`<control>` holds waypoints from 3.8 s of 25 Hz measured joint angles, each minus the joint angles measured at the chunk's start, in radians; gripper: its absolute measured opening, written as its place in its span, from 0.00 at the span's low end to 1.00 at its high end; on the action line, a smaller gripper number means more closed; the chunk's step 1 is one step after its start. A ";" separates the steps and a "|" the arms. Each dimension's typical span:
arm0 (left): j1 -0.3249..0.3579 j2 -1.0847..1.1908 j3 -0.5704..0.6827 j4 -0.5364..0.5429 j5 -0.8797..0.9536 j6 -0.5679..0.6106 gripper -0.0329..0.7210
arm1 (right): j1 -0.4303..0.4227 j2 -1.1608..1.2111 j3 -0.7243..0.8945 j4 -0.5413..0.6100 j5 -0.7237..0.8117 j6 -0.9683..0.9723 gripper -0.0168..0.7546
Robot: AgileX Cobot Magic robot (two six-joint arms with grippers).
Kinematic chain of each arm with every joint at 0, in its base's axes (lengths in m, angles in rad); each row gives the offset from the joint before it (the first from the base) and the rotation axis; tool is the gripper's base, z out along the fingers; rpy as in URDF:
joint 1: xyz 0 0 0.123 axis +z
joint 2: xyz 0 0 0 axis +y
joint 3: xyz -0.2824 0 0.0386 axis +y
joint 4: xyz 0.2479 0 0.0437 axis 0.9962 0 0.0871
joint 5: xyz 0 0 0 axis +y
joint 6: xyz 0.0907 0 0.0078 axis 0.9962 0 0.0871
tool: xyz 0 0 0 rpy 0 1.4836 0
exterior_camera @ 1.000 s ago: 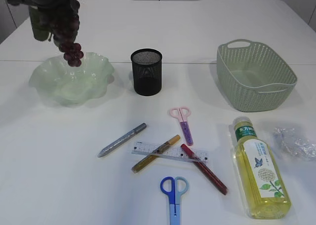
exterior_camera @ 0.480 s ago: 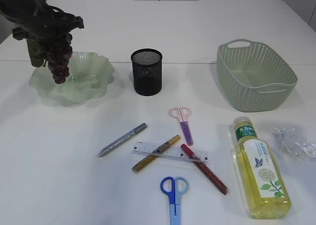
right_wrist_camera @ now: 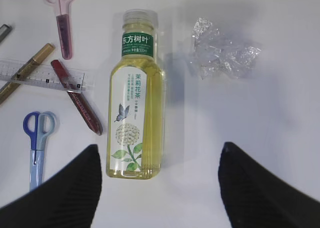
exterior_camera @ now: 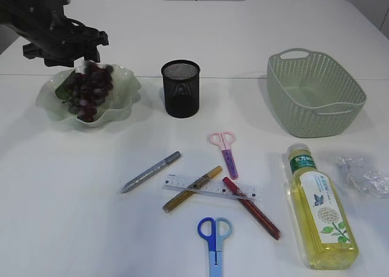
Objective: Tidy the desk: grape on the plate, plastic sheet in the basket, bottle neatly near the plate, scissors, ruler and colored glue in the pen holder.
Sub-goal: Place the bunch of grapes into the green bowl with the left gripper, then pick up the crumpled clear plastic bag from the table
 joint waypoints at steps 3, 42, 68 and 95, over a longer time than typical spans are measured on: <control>0.000 -0.015 0.000 -0.005 0.006 0.000 0.67 | 0.000 0.000 0.000 0.000 0.000 0.000 0.75; -0.044 -0.648 0.424 -0.139 0.689 0.442 0.45 | 0.000 0.602 -0.174 -0.200 -0.184 -0.058 0.81; -0.044 -0.814 0.514 -0.038 0.687 0.443 0.39 | 0.000 0.834 -0.203 -0.243 -0.350 -0.076 0.72; -0.044 -0.814 0.514 -0.038 0.687 0.443 0.37 | 0.000 0.822 -0.208 -0.244 -0.276 -0.068 0.04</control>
